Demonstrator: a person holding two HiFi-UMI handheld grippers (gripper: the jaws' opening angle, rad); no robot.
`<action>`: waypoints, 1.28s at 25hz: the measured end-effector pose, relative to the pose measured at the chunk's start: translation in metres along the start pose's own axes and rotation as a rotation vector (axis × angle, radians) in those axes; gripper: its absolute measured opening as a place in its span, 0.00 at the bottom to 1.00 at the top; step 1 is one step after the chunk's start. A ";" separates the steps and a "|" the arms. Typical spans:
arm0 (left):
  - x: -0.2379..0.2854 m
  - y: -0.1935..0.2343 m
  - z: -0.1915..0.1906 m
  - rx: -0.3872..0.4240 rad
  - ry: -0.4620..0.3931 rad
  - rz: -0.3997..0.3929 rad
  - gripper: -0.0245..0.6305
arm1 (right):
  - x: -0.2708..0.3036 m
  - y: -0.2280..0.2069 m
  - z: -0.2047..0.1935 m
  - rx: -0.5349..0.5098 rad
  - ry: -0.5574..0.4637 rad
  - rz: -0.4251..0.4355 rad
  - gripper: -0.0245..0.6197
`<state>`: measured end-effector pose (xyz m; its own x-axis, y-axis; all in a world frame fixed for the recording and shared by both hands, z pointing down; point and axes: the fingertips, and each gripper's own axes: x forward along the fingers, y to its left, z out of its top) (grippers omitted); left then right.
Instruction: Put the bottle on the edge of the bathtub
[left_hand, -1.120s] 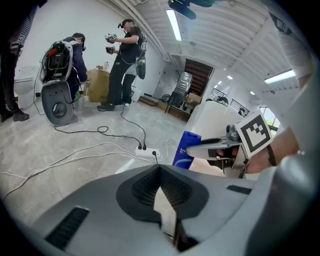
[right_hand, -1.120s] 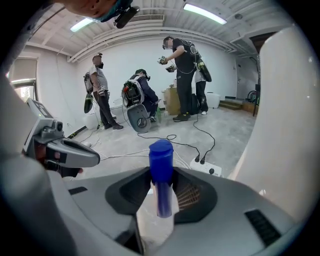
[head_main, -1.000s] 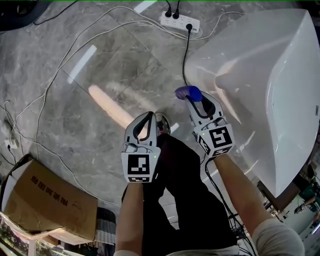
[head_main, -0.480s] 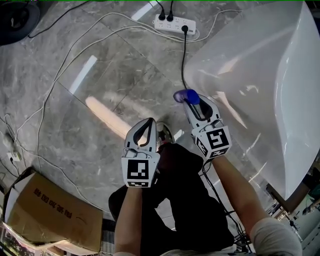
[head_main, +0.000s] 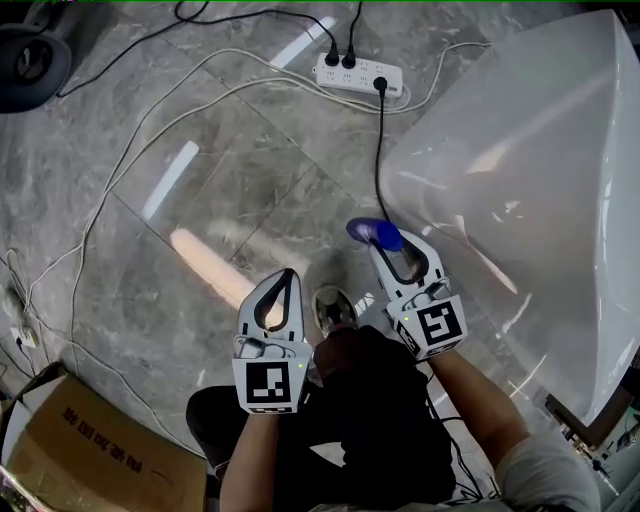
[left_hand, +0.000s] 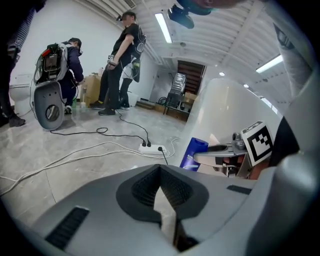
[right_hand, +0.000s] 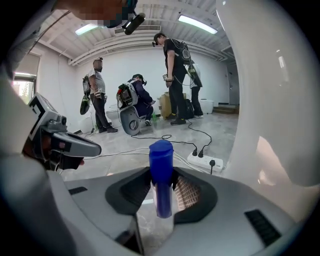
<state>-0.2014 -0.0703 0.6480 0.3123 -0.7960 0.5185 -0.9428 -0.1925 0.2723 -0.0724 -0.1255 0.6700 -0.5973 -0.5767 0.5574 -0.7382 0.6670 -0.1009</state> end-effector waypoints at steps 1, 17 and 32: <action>0.002 0.003 -0.005 -0.017 -0.006 0.007 0.05 | 0.003 0.001 0.000 -0.009 -0.014 0.007 0.26; 0.082 -0.004 -0.044 0.131 -0.062 -0.092 0.05 | 0.015 -0.020 -0.046 -0.003 -0.116 -0.072 0.26; 0.101 -0.018 -0.078 0.108 -0.024 -0.095 0.05 | 0.047 -0.051 -0.066 0.058 -0.148 -0.194 0.26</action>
<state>-0.1436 -0.1019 0.7589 0.3994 -0.7845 0.4744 -0.9164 -0.3276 0.2298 -0.0423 -0.1556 0.7558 -0.4788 -0.7569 0.4448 -0.8578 0.5112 -0.0534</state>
